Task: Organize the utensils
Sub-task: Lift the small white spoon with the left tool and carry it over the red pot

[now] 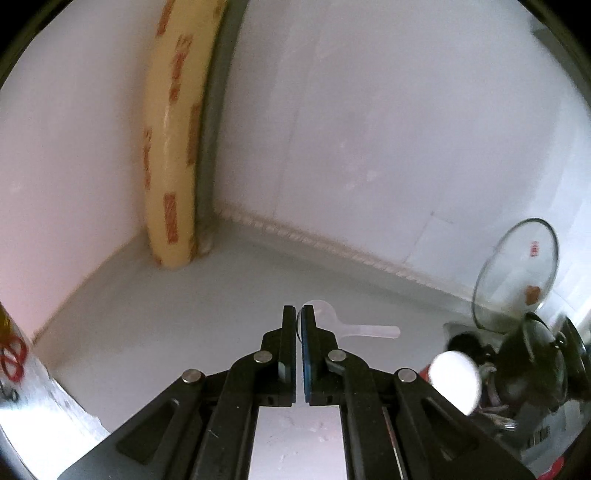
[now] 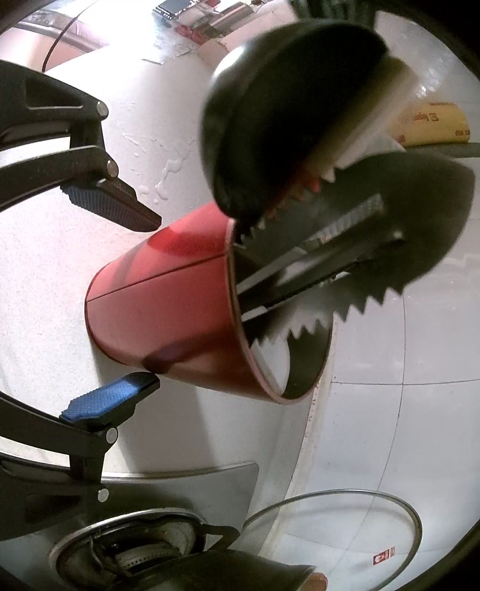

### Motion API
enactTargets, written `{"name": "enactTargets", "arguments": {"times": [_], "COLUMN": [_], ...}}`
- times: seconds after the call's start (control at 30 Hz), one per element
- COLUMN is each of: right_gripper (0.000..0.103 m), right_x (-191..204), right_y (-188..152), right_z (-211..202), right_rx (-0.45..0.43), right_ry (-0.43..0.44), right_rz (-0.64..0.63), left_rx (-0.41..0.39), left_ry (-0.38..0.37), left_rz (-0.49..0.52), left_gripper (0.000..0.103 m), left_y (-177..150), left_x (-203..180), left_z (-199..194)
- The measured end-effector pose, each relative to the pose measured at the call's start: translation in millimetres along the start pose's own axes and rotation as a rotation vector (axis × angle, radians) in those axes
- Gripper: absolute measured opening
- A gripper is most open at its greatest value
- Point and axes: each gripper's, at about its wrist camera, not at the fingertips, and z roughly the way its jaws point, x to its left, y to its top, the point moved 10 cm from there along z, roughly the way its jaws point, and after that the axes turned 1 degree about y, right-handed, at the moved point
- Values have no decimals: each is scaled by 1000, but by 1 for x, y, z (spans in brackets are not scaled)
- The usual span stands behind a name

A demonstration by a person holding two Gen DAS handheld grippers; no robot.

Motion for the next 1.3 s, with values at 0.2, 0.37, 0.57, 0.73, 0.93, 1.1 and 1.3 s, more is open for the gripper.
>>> {"name": "enactTargets", "arguments": {"times": [0.2,0.37,0.57,0.73,0.93,1.1,1.3], "right_gripper": [81,81,81,81,81,81,81], "right_x": [2,2,3,3,2,1,3], "right_y": [0,0,0,2,1,3,2], "right_z": [-2,-2,-3,-2,-3,-4,-4], "right_rx": [-1,-1,-2,-3,-3,-5,-7], "right_ry": [2,2,2,5,5,11,11], "right_rz": [2,2,4,6,7,11,12], "left_rx": [-83,-135,-142,-120,-81,-37,-24], "left_ry": [-46,-74,-103,-116,-117,-123,-50], "left_rz": [81,184,264,304,401,462,572], "left_gripper": [2,2,2,2,2,2,2], "left_y": [23,34,34,26,11,-2,-13], "left_x": [-28,-56,-79,-96,-117,-131,-140], "left_z": [-34,-58,-65,-63,-55,-47,-39]}}
